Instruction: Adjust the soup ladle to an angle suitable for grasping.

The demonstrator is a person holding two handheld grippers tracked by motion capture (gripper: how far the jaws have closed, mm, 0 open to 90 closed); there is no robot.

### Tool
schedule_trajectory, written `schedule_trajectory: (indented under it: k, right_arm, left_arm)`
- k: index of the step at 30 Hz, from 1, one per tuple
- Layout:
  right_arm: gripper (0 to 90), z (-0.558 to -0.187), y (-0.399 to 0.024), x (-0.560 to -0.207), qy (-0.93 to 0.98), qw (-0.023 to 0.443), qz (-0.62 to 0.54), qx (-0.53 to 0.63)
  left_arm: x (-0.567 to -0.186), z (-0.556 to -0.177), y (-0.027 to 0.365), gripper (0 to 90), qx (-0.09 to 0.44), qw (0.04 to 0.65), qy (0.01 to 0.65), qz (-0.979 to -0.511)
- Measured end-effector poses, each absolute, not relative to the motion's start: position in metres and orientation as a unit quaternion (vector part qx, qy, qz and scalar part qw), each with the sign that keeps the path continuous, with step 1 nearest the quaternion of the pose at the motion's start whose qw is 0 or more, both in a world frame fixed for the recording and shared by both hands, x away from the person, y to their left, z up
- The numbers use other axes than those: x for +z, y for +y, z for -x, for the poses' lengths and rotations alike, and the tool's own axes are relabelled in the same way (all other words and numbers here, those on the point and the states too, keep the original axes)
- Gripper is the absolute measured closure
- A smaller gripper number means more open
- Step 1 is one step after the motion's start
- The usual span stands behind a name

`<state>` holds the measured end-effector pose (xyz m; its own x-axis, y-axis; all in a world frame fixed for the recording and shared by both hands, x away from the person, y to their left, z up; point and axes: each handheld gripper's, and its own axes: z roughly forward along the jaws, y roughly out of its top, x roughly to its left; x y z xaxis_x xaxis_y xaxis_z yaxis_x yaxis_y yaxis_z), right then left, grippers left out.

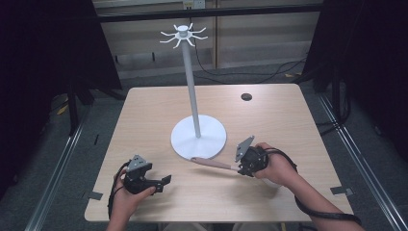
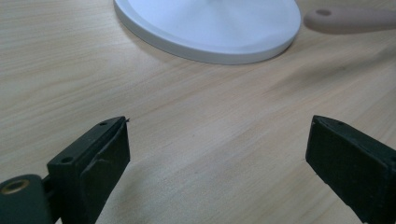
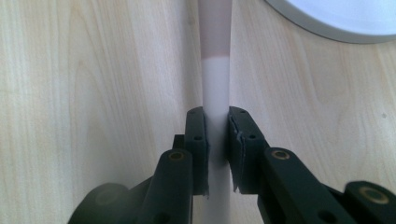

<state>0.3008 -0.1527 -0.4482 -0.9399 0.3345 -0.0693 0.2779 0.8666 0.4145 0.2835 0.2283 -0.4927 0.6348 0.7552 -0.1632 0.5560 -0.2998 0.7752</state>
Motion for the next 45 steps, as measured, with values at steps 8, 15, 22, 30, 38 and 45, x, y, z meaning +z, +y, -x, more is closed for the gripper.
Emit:
schedule_trajectory:
  k: [8, 15, 22, 30, 38, 45]
  right_arm:
    - [79.4, -0.301, -0.157, -0.441, 0.951, 0.076, -0.176, 0.243]
    - [79.4, -0.302, -0.163, -0.437, 0.936, 0.077, -0.192, 0.286]
    - [79.4, -0.302, -0.166, -0.431, 0.918, 0.082, -0.206, 0.329]
    - [79.4, -0.302, -0.171, -0.426, 0.897, 0.083, -0.223, 0.372]
    - [79.4, -0.304, -0.176, -0.423, 0.878, 0.093, -0.236, 0.406]
    - [79.4, -0.304, -0.179, -0.419, 0.863, 0.099, -0.243, 0.431]
  left_arm:
    - [-0.492, -0.283, 0.229, 6.3, 0.118, 0.425, 0.413, -0.797]
    - [-0.492, -0.283, 0.229, 6.3, 0.118, 0.426, 0.411, -0.798]
    - [-0.493, -0.284, 0.228, 6.3, 0.116, 0.428, 0.410, -0.797]
    - [-0.493, -0.283, 0.227, 6.3, 0.116, 0.427, 0.410, -0.798]
    - [-0.493, -0.283, 0.227, 6.3, 0.116, 0.425, 0.411, -0.798]
    - [-0.493, -0.283, 0.226, 6.3, 0.115, 0.425, 0.410, -0.799]
